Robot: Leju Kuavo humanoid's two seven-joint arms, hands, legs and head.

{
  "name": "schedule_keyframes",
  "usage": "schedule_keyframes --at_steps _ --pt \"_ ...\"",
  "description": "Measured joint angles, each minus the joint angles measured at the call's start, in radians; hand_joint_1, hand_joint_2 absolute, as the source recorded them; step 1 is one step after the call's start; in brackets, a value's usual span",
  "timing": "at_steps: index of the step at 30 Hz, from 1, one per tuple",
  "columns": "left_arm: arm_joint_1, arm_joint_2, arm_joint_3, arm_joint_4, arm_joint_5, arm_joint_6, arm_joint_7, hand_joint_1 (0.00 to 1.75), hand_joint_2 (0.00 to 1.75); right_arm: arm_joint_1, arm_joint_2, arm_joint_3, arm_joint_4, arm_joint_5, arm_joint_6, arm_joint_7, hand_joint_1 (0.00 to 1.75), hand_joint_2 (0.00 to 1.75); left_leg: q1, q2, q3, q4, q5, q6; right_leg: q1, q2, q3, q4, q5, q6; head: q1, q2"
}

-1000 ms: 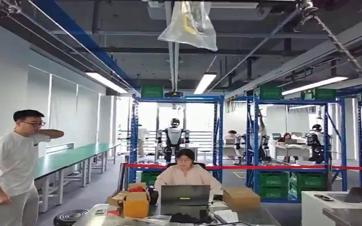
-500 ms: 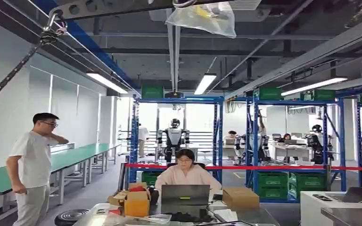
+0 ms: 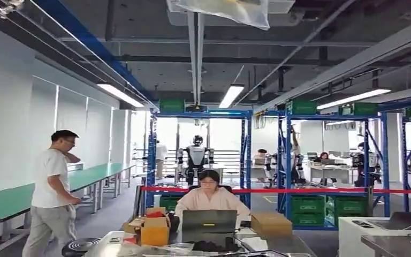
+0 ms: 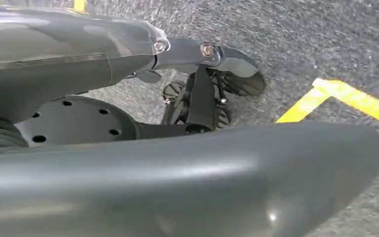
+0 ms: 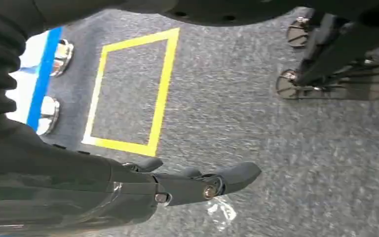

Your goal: Take the parts from the cabinet and place them on the table.

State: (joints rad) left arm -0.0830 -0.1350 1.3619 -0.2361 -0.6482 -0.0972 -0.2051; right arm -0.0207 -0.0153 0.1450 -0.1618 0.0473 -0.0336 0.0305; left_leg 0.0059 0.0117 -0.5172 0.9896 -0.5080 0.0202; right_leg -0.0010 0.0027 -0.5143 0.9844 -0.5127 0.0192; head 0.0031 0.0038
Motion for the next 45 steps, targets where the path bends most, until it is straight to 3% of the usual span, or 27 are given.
schedule_keyframes --at_steps 2,4,5,7,8,10,12,15,17,18,19,21,22,23,24,26,27,29,33,35,37,38,39,40,42,43,45 --pt "-0.001 0.0 0.0 0.0 -0.072 -0.011 -0.023 0.0 1.75 0.001 0.0 0.0 0.0 0.007 -0.006 0.005 0.0 1.75 0.002 -0.001 -0.001 0.0 -0.003 -0.012 -0.006 -0.002 0.0 -0.011 0.009 -0.016 0.0 0.0" --pt "-0.001 0.0 0.0 0.0 -0.118 -0.019 -0.039 0.0 1.75 0.0 0.0 0.0 0.0 0.01 -0.011 0.01 0.0 1.75 0.004 -0.003 -0.029 0.068 -0.063 -0.019 -0.007 -0.007 -0.005 -0.013 0.014 -0.029 0.0 0.0" --pt "-0.001 0.0 0.0 0.0 -0.143 -0.023 -0.048 0.0 0.0 0.0 -0.001 0.0 0.0 0.013 -0.016 0.011 0.0 0.0 0.005 -0.003 -0.062 0.146 -0.106 -0.022 -0.006 -0.008 -0.009 -0.013 0.016 -0.031 0.0 0.0" --pt "0.0 -0.001 0.001 0.0 -0.22 -0.037 -0.075 0.0 0.0 0.0 0.0 0.0 0.0 0.018 -0.025 0.018 0.0 0.0 0.005 -0.004 -0.13 0.308 -0.167 -0.027 -0.004 -0.009 -0.016 -0.01 0.018 -0.034 0.0 0.0" --pt "0.001 -0.001 0.001 0.0 -0.253 -0.042 -0.084 0.0 0.0 0.001 0.0 0.0 0.0 0.022 -0.03 0.021 0.0 0.0 0.006 -0.004 -0.135 0.324 -0.161 -0.027 -0.003 -0.008 -0.018 -0.008 0.019 -0.035 0.0 0.0" --pt "0.0 -0.002 0.001 0.0 -0.307 -0.052 -0.105 0.0 0.0 0.001 0.0 0.0 0.0 0.027 -0.037 0.026 0.0 0.0 0.005 -0.004 -0.079 0.216 -0.09 -0.023 -0.003 -0.007 -0.017 -0.005 0.018 -0.034 0.0 0.0" --pt "-0.003 -0.002 0.001 0.0 -0.374 -0.063 -0.128 0.0 0.0 -0.001 0.0 0.0 0.0 0.031 -0.045 0.033 0.0 0.0 0.005 -0.004 0.009 0.034 -0.007 -0.013 -0.002 -0.005 -0.014 -0.002 0.017 -0.03 0.0 0.0" --pt "-0.007 -0.005 0.001 0.0 -0.454 -0.074 -0.154 0.0 0.0 -0.004 0.0 0.0 0.0 0.037 -0.058 0.045 0.0 0.0 -0.001 -0.005 0.011 0.005 -0.017 -0.006 0.003 -0.004 -0.028 0.005 0.022 -0.012 0.0 0.0" --pt "-0.002 -0.006 0.001 0.0 -0.474 -0.074 -0.16 0.0 0.0 -0.004 -0.001 0.0 0.0 0.039 -0.06 0.051 0.0 0.0 0.0 -0.005 0.008 -0.001 -0.009 0.007 0.002 -0.004 -0.028 0.003 0.026 -0.001 0.0 0.0" --pt "-0.003 -0.008 0.001 0.0 -0.476 -0.074 -0.161 0.0 1.75 -0.004 -0.002 0.0 0.0 0.039 -0.061 0.051 0.0 0.0 0.005 -0.002 0.009 -0.005 -0.003 0.015 -0.001 -0.002 -0.03 0.013 0.01 0.005 0.0 0.0" --pt "-0.005 -0.008 0.001 0.0 -0.478 -0.074 -0.163 0.0 1.75 -0.003 -0.001 0.001 0.0 0.039 -0.061 0.053 0.0 0.0 0.006 -0.003 0.006 -0.005 0.0 0.02 -0.001 -0.002 -0.045 0.048 -0.022 0.01 0.0 0.0" --pt "-0.005 -0.011 0.001 0.0 -0.482 -0.073 -0.165 0.0 1.75 -0.004 -0.001 0.001 0.0 0.039 -0.061 0.054 0.0 0.0 0.005 -0.002 0.0 -0.005 0.002 0.023 -0.005 -0.003 -0.117 0.22 -0.115 0.019 0.0 0.0" --pt "-0.004 -0.011 0.001 0.0 -0.483 -0.073 -0.166 0.0 1.75 -0.003 -0.001 0.001 0.0 0.039 -0.061 0.056 0.0 0.0 0.005 -0.001 -0.002 -0.005 0.003 0.023 -0.005 -0.003 -0.148 0.295 -0.143 0.022 0.0 0.0" --pt "-0.002 -0.011 0.001 0.0 -0.483 -0.073 -0.168 0.0 1.75 -0.002 -0.001 0.001 0.0 0.039 -0.061 0.057 0.0 0.0 0.005 0.0 -0.003 -0.005 0.004 0.023 -0.006 -0.003 -0.162 0.333 -0.146 0.023 0.0 0.0" --pt "-0.002 -0.011 0.001 0.0 -0.483 -0.072 -0.168 0.0 1.75 -0.002 -0.001 0.0 0.0 0.039 -0.061 0.057 0.0 0.0 0.005 0.0 -0.002 -0.005 0.004 0.023 -0.006 -0.003 -0.149 0.314 -0.126 0.025 0.0 0.0" --pt "-0.002 -0.012 0.001 0.0 -0.483 -0.072 -0.169 0.0 1.75 0.0 -0.001 0.0 0.0 0.039 -0.061 0.057 0.0 0.0 0.006 -0.002 0.002 -0.005 0.004 0.023 -0.007 -0.003 -0.063 0.149 -0.036 0.023 0.0 0.0" --pt "-0.003 -0.014 0.001 0.0 -0.483 -0.069 -0.169 0.0 1.75 -0.001 -0.002 0.0 0.0 0.038 -0.061 0.058 0.0 1.75 0.005 -0.002 0.006 -0.005 0.002 0.02 -0.007 -0.003 -0.017 0.054 0.006 0.019 0.0 0.0" --pt "-0.004 -0.014 0.001 0.0 -0.483 -0.069 -0.166 0.0 1.75 -0.002 -0.002 0.001 0.0 0.037 -0.06 0.057 0.0 1.75 -0.002 -0.002 0.0 0.0 0.001 0.008 -0.002 -0.002 0.008 -0.008 0.003 0.007 0.0 0.0" --pt "-0.003 -0.015 0.0 0.0 -0.481 -0.073 -0.158 0.0 1.75 -0.003 -0.001 0.0 0.0 0.038 -0.058 0.057 0.0 1.75 0.003 -0.004 -0.005 0.002 -0.003 -0.012 -0.008 -0.004 0.001 -0.012 0.009 -0.016 0.0 0.0" --pt "0.007 -0.014 -0.03 0.0 -0.453 -0.071 -0.148 0.0 1.75 0.0 -0.001 0.0 -0.005 0.037 -0.056 0.057 0.0 1.75 0.004 -0.005 -0.041 0.092 -0.071 -0.02 -0.007 -0.008 -0.003 -0.013 0.011 -0.027 0.0 0.0" --pt "0.023 -0.013 -0.075 0.0 -0.411 -0.065 -0.132 0.0 1.75 0.001 -0.001 -0.002 -0.017 0.036 -0.051 0.056 0.0 1.75 0.005 -0.005 -0.111 0.257 -0.147 -0.026 -0.006 -0.009 -0.006 -0.012 0.012 -0.03 0.0 0.0" --pt "0.032 -0.011 -0.096 0.0 -0.389 -0.061 -0.125 0.0 1.75 0.001 -0.001 -0.005 -0.024 0.033 -0.05 0.055 0.0 1.75 0.005 -0.005 -0.134 0.31 -0.159 -0.027 -0.005 -0.009 -0.007 -0.011 0.012 -0.03 0.0 0.0" --pt "0.043 -0.011 -0.119 0.0 -0.366 -0.058 -0.117 0.0 1.75 0.0 -0.001 -0.006 -0.033 0.031 -0.049 0.054 0.0 1.75 0.005 -0.005 -0.134 0.313 -0.147 -0.027 -0.005 -0.008 -0.007 -0.009 0.012 -0.03 0.0 0.0" --pt "0.054 -0.011 -0.141 0.0 -0.344 -0.054 -0.11 0.0 1.75 -0.001 0.0 -0.006 -0.045 0.029 -0.048 0.053 0.0 1.75 0.005 -0.005 -0.114 0.269 -0.113 -0.025 -0.005 -0.007 -0.007 -0.007 0.011 -0.03 0.0 0.0" --pt "0.071 -0.007 -0.188 0.0 -0.3 -0.049 -0.096 0.0 1.75 -0.005 0.001 -0.009 -0.067 0.026 -0.044 0.049 0.0 1.75 0.005 -0.005 -0.035 0.099 -0.021 -0.018 -0.005 -0.004 -0.004 -0.005 0.008 -0.027 0.0 0.0" --pt "0.079 -0.004 -0.214 0.0 -0.275 -0.045 -0.089 0.0 1.75 -0.007 0.002 -0.011 -0.077 0.024 -0.04 0.047 0.0 1.75 0.005 -0.005 -0.005 0.029 0.0 -0.013 -0.005 -0.004 -0.004 -0.005 0.007 -0.022 0.0 0.0" --pt "0.089 -0.002 -0.264 0.0 -0.229 -0.038 -0.075 0.0 1.75 -0.009 0.002 -0.017 -0.091 0.021 -0.038 0.042 0.0 1.75 0.003 -0.006 -0.001 0.007 -0.008 -0.01 0.003 -0.004 -0.012 0.003 0.005 -0.012 0.0 0.0"
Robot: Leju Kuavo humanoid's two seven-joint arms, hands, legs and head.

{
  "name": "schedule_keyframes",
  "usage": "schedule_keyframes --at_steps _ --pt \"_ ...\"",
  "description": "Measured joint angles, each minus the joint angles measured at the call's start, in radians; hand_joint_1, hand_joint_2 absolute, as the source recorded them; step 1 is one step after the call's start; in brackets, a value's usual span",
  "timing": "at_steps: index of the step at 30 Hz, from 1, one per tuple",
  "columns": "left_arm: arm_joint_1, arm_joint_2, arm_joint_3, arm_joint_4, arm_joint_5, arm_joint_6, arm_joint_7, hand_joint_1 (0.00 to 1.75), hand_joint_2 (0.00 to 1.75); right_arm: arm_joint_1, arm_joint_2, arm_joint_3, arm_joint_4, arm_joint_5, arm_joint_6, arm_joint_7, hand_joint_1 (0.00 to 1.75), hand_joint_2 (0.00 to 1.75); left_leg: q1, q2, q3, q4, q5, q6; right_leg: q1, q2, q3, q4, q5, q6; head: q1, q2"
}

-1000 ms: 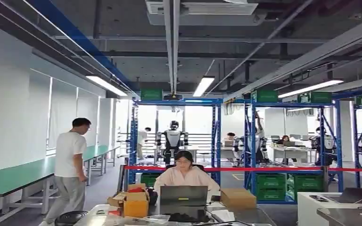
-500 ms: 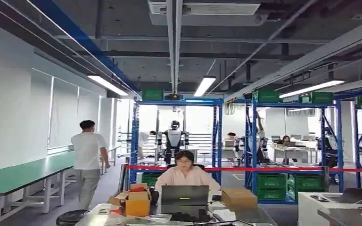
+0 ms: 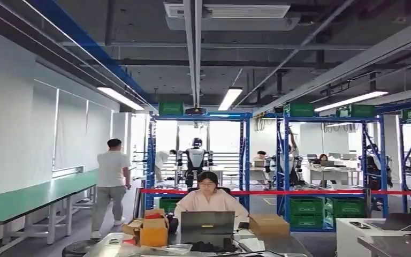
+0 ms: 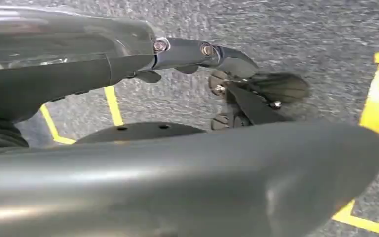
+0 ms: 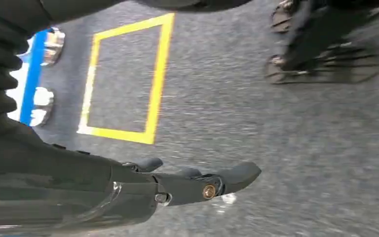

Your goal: Take the parts from the cabinet and place them on the table.

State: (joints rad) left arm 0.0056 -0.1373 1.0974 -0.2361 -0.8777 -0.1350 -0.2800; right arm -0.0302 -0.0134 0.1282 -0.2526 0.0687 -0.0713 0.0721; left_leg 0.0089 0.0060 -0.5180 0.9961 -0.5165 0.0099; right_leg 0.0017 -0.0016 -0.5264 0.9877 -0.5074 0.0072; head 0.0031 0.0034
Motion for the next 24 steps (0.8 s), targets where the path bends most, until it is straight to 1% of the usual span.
schedule_keyframes --at_steps 1,2,3,4,9,13,24 --pt "0.007 0.001 -0.028 0.0 0.024 0.006 0.008 0.0 1.75 0.001 -0.001 -0.005 -0.006 -0.002 0.001 -0.001 0.0 1.75 0.0 0.0 -0.001 -0.003 0.001 -0.002 0.002 0.001 -0.002 0.002 -0.004 -0.009 0.0 0.0" --pt "0.017 0.006 -0.055 0.0 0.048 0.01 0.016 0.0 1.75 0.002 -0.001 -0.008 -0.011 -0.003 0.004 -0.003 0.0 1.75 -0.001 -0.001 0.0 -0.003 0.001 -0.002 0.001 0.0 -0.001 0.002 -0.003 -0.012 0.0 0.0" --pt "0.024 0.01 -0.081 0.0 0.071 0.012 0.022 0.0 0.0 0.004 -0.001 -0.009 -0.014 -0.005 0.006 -0.003 0.0 0.0 -0.003 -0.001 -0.001 -0.003 0.002 0.001 0.0 0.0 0.0 0.0 -0.001 -0.01 0.0 0.0" --pt "0.027 0.014 -0.111 0.0 0.096 0.018 0.03 0.0 0.0 0.008 0.0 -0.011 -0.019 -0.007 0.008 -0.006 0.0 0.0 -0.004 -0.001 -0.001 -0.003 0.002 0.002 -0.002 0.001 0.0 -0.002 0.001 -0.006 0.0 0.0" --pt "0.037 0.031 -0.256 -0.005 0.216 0.035 0.068 0.0 0.0 0.035 0.0 -0.026 -0.039 -0.017 0.017 -0.014 0.0 0.0 -0.008 0.0 -0.003 -0.002 0.001 0.009 -0.005 0.002 0.0 -0.007 0.005 0.0 0.0 0.0" --pt "0.049 0.048 -0.371 -0.019 0.313 0.051 0.098 0.0 0.0 0.054 0.002 -0.038 -0.053 -0.024 0.025 -0.023 0.0 0.0 -0.009 0.0 -0.003 -0.001 0.001 0.009 -0.006 0.002 -0.001 -0.007 0.005 0.007 0.0 0.0" --pt "0.089 0.085 -0.695 -0.067 0.577 0.092 0.182 0.0 0.0 0.107 0.002 -0.067 -0.088 -0.043 0.045 -0.043 0.0 0.0 -0.004 0.0 -0.003 -0.001 0.001 0.009 -0.002 0.002 -0.001 -0.006 0.004 0.008 0.0 0.0"
